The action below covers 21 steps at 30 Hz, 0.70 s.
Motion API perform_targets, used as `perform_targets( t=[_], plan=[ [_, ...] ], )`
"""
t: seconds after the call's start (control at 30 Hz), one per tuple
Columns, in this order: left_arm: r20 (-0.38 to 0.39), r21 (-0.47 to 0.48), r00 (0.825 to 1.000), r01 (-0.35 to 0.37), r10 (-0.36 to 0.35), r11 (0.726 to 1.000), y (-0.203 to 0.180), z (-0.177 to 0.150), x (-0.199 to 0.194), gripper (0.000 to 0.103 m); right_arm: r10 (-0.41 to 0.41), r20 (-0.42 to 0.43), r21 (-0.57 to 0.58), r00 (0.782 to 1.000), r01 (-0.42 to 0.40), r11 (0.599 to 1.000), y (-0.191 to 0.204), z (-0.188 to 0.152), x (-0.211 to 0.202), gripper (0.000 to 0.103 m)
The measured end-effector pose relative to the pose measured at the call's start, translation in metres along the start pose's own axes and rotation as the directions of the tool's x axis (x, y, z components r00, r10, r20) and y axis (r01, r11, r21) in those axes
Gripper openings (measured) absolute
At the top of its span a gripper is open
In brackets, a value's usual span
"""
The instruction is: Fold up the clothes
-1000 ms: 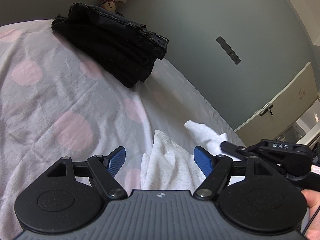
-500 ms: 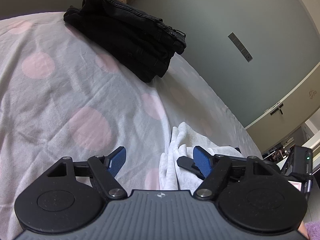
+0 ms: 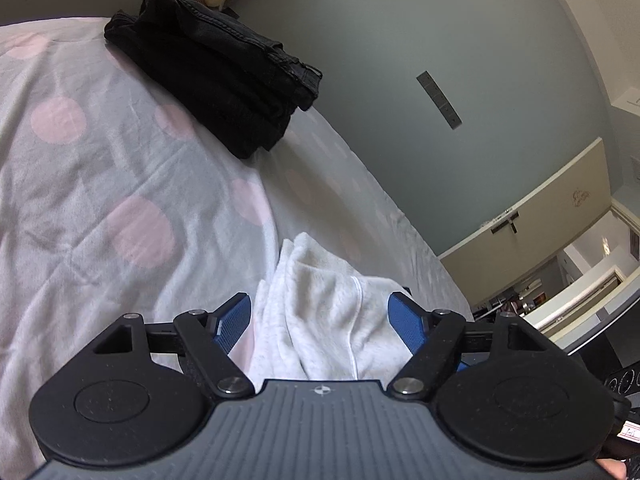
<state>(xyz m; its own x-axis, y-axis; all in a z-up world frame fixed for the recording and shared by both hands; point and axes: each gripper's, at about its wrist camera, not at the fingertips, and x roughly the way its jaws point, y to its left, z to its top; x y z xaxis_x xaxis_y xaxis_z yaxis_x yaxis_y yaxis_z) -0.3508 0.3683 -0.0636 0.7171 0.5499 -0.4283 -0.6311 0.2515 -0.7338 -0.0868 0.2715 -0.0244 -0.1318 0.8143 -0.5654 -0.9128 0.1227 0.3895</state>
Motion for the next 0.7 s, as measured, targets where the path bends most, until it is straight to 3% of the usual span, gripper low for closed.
perform_targets(
  t=[0.13,0.27,0.33,0.4,0.43,0.47,0.53,0.63,0.7],
  plan=[
    [-0.107,0.026,0.994,-0.002,0.005,1.000,-0.017,-0.021,0.004,0.089,-0.099,0.045,-0.034,0.994,0.101,0.994,-0.030,-0.026,-0.037,0.045],
    [-0.208,0.067,0.974,-0.074,0.087,0.995,-0.032,-0.043,0.015,0.089,-0.186,0.069,-0.066,0.980,0.191,0.979,-0.059,-0.058,-0.064,0.049],
    [-0.238,0.093,0.966,-0.083,0.103,0.992,-0.037,-0.051,0.020,0.089,-0.220,0.065,-0.091,0.973,0.226,0.970,-0.070,-0.075,-0.071,0.052],
    [-0.228,0.117,0.971,-0.049,0.075,0.992,-0.040,-0.056,0.022,0.089,-0.249,0.055,-0.120,0.967,0.254,0.960,-0.080,-0.092,-0.077,0.058],
    [-0.226,0.124,0.972,-0.043,0.070,0.991,-0.041,-0.058,0.024,0.081,-0.257,0.036,-0.133,0.966,0.259,0.957,-0.084,-0.100,-0.076,0.062],
    [-0.219,0.128,0.972,-0.054,0.082,0.990,-0.040,-0.059,0.025,0.056,-0.264,0.018,-0.146,0.964,0.264,0.954,-0.087,-0.107,-0.075,0.063],
    [-0.183,0.163,0.976,-0.087,0.117,0.983,-0.044,-0.059,0.023,0.030,-0.283,-0.019,-0.166,0.959,0.276,0.947,-0.093,-0.121,-0.071,0.063],
    [-0.108,0.241,0.991,-0.050,0.078,0.969,-0.061,-0.059,0.009,0.024,-0.288,-0.064,-0.155,0.956,0.275,0.949,-0.100,-0.133,-0.063,0.063],
    [-0.080,0.278,0.993,-0.062,0.088,0.958,-0.069,-0.060,0.004,0.023,-0.283,-0.067,-0.141,0.957,0.272,0.952,-0.102,-0.135,-0.057,0.063]
  ],
)
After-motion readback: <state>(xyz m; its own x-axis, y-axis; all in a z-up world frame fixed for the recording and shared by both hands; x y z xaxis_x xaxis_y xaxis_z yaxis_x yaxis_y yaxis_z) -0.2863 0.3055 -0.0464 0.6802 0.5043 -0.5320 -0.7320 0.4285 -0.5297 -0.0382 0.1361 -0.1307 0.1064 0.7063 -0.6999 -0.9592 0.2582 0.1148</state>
